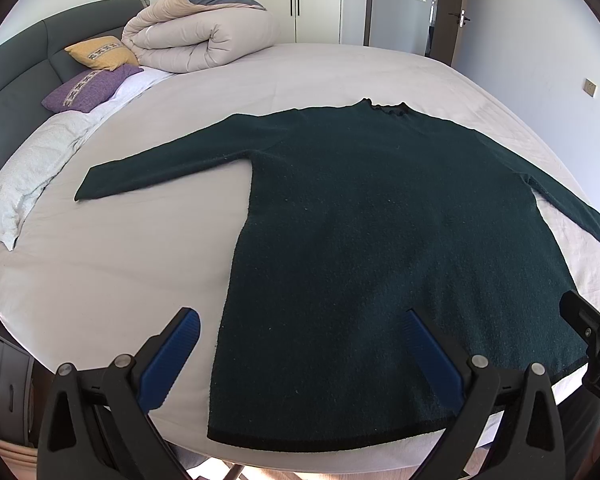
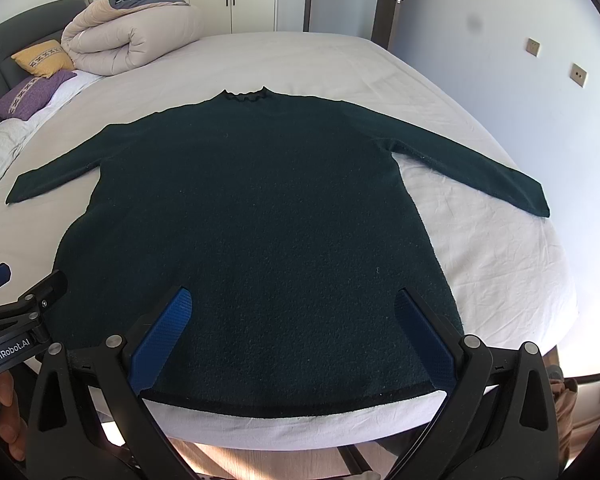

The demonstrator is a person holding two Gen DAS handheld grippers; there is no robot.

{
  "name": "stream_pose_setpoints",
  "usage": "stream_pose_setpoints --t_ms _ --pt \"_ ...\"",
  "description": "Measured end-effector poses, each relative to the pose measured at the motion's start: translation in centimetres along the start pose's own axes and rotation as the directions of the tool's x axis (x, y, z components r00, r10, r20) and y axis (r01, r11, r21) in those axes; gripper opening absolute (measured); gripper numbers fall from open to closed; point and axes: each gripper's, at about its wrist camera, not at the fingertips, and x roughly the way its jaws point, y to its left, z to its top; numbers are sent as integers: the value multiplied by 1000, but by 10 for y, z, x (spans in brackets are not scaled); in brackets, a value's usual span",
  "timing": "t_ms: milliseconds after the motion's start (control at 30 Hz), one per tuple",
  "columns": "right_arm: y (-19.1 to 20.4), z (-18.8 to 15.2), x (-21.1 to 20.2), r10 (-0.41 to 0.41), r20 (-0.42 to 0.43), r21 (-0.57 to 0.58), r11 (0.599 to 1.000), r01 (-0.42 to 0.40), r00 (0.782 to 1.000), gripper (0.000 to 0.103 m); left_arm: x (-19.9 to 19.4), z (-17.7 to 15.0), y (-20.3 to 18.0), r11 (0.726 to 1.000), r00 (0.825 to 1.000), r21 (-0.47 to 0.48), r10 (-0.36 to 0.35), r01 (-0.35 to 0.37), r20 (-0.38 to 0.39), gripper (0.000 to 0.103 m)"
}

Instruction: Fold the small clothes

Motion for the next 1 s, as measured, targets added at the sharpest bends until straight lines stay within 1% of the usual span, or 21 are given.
stream_pose_setpoints --t_ms 400,1000 --pt "5 -4 3 -1 -3 -8 1000 1 1000 103 2 -1 -3 1000 1000 0 -1 1 -10 103" --pt "9 -3 3 -3 -10 -20 1000 2 1000 103 6 4 3 1000 1000 -22 -22 21 -20 103"
